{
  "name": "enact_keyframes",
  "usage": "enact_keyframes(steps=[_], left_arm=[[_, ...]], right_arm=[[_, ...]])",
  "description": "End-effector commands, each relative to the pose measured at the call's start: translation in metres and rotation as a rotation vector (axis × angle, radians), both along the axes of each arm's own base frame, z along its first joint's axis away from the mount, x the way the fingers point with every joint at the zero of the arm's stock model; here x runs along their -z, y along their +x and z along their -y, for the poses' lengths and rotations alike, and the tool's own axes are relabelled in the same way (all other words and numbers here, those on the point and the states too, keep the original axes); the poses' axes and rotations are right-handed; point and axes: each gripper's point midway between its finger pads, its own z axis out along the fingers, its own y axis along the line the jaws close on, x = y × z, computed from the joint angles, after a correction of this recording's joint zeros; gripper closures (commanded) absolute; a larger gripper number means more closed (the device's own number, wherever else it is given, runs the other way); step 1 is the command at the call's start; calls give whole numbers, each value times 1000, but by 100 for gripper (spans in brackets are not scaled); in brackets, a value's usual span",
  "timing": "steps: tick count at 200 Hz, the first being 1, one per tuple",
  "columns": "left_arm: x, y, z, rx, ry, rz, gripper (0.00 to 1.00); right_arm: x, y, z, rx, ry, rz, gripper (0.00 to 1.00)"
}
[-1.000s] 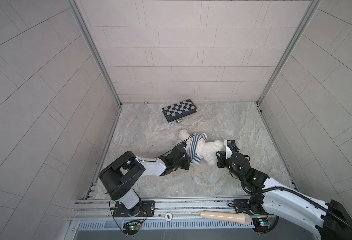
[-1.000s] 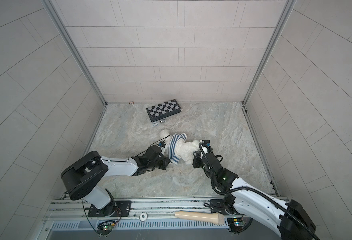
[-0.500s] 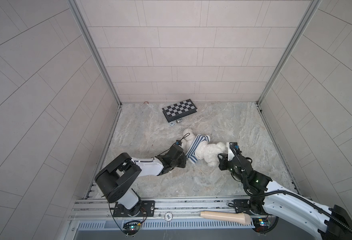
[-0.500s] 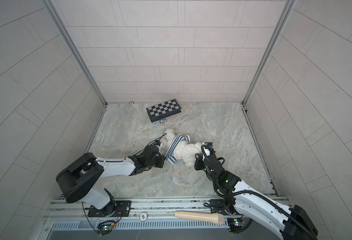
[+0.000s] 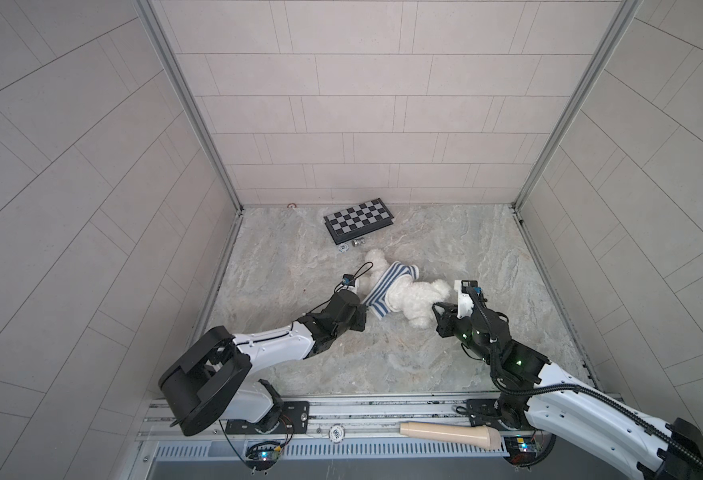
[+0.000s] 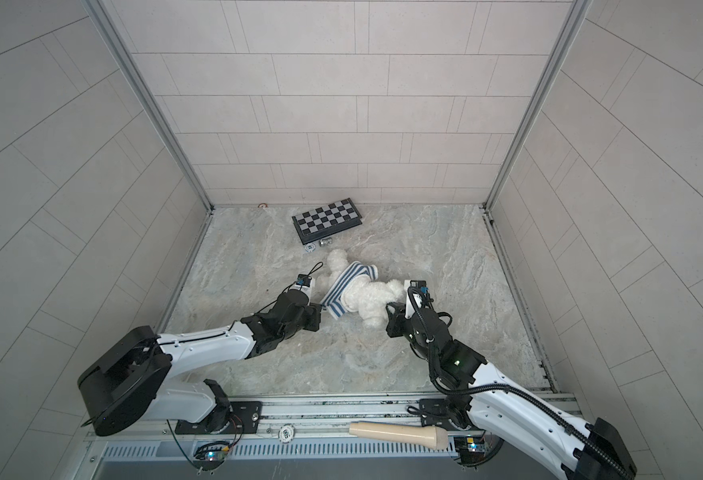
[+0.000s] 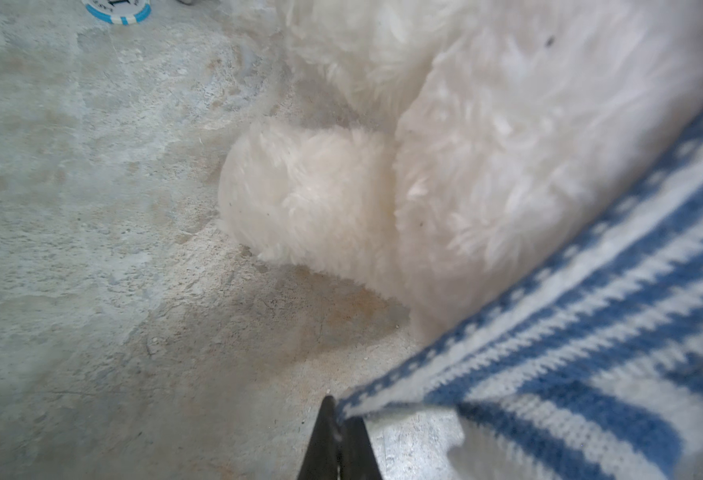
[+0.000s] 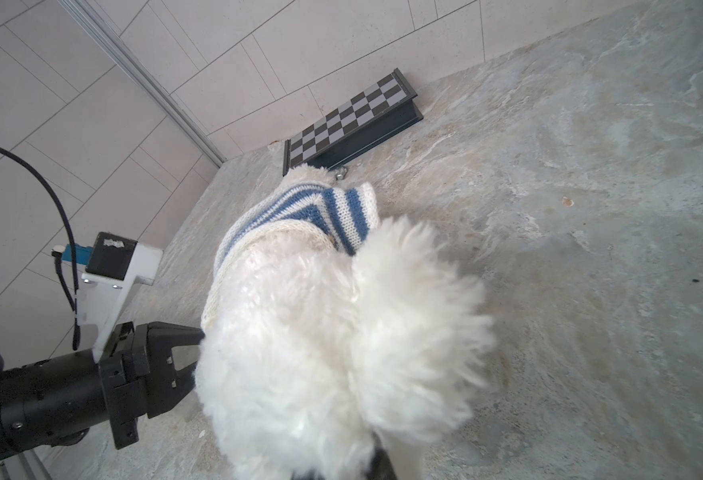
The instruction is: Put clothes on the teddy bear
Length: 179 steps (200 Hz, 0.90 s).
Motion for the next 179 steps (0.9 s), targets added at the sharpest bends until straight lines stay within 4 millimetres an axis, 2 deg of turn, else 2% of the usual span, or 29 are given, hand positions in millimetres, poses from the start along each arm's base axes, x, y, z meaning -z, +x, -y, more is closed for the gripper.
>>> enact_keyframes(steps=[1,17,36,49,68,80,108,133,163,179], left_arm=[[28,-9,-31,-33,121,-27,100],[14,-13,-10,60,40,29,100],[-15,-23,19,189,-49,118,100],[-28,-29,28,232,-65,158,100],[-34,-33,28,252,-50,184,95],[-33,-34,24,253,-29,190,89],[-36,-42,14,276,38,227,66],[-51,-57,12,325,105,316,50],[-88,-79,33,438,83,423,37],[-110,-82,49,485,25,458,33]], right_arm=[[-61,12,10,93,192,118,100],[-70,12,7,78,227,130,100],[-71,13,4,68,208,126,100],[-64,15,5,76,198,116,100],[-57,16,3,77,191,107,100],[-56,17,2,74,179,107,100],[-56,17,3,76,164,107,100],[-61,18,4,77,153,115,100],[-63,19,1,66,144,115,100],[-63,20,-1,60,141,114,100]])
